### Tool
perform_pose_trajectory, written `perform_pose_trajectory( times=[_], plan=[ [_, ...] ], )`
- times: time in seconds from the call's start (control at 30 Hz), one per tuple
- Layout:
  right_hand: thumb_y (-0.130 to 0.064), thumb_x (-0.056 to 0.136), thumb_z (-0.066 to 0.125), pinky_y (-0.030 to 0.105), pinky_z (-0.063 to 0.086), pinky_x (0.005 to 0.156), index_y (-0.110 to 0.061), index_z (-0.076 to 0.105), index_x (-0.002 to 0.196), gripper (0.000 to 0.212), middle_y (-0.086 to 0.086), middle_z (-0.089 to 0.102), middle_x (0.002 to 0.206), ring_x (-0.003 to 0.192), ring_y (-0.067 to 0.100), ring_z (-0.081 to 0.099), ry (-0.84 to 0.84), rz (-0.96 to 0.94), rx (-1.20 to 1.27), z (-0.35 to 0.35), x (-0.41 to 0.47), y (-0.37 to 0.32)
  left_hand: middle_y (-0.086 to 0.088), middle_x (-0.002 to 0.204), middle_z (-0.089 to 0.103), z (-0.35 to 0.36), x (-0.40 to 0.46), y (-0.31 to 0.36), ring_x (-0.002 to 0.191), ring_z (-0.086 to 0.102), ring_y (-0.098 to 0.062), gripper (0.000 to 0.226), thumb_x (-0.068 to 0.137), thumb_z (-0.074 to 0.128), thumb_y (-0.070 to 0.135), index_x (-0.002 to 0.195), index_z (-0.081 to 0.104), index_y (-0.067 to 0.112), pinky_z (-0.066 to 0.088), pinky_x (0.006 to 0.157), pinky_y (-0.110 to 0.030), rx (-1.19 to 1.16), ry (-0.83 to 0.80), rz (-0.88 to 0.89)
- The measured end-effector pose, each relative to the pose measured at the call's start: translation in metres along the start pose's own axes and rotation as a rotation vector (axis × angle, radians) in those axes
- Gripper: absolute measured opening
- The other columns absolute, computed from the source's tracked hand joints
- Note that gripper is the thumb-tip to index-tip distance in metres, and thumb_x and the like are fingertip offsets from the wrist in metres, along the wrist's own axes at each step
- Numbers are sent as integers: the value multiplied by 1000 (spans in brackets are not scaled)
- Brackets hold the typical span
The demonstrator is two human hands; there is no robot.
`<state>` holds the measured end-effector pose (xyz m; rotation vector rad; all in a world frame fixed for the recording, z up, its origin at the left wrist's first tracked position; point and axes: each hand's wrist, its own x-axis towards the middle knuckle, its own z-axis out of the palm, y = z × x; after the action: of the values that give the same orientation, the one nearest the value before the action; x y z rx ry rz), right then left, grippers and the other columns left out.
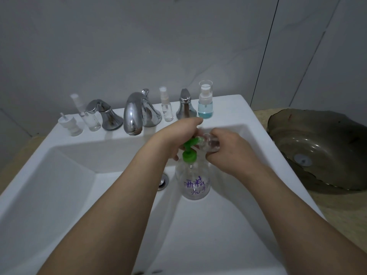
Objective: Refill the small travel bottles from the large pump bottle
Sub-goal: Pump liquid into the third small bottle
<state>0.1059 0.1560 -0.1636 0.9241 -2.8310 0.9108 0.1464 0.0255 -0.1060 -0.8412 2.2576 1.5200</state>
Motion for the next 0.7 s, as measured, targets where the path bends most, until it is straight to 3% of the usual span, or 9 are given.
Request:
perform_pose_trajectory(
  times=[0.1, 0.17, 0.23, 0.3, 0.5, 0.7],
  plan=[
    [-20, 72, 64, 26, 34, 63, -26, 49, 83, 20, -8, 52, 82, 81, 19, 52, -10, -8, -5, -2, 1, -1, -7, 100, 70, 8, 2, 0, 96, 63, -30, 38, 95, 36, 48, 96, 61, 19, 39, 93, -47, 22, 70, 15],
    [-20, 71, 65, 27, 36, 64, -29, 49, 83, 22, -9, 53, 83, 82, 19, 52, -27, 2, -14, -4, 1, -2, -9, 86, 68, 11, 3, 0, 73, 60, -24, 24, 98, 36, 30, 96, 56, 17, 40, 77, -34, 24, 106, 49],
    [-20, 71, 65, 29, 40, 65, -27, 51, 84, 21, -7, 56, 85, 86, 21, 55, -29, 0, -57, -4, 0, -2, -10, 75, 62, 12, 0, 0, 57, 53, -22, 19, 97, 36, 17, 90, 53, 13, 37, 58, -26, 54, 125, 81],
    [-19, 71, 64, 31, 44, 67, -23, 53, 84, 17, -7, 56, 82, 86, 23, 57, -32, 0, -84, -3, 0, -2, -10, 67, 56, 13, 0, -3, 54, 48, -22, 22, 97, 36, 10, 80, 49, 12, 36, 50, -25, 113, 137, 108],
    [-20, 71, 63, 31, 43, 66, -22, 51, 79, 15, -10, 50, 75, 85, 22, 57, -30, 5, -98, 1, 1, 0, -9, 62, 51, 16, 2, -6, 51, 43, -22, 24, 98, 34, 11, 75, 43, 13, 34, 47, -26, 90, 153, 117],
    [-19, 70, 63, 27, 35, 62, -23, 48, 77, 17, -10, 49, 74, 78, 21, 52, -34, -7, -86, 1, 3, 0, -7, 65, 55, 16, 4, -8, 49, 46, -21, 30, 96, 37, 31, 72, 47, 16, 34, 52, -23, -130, 97, 51]
  ],
)
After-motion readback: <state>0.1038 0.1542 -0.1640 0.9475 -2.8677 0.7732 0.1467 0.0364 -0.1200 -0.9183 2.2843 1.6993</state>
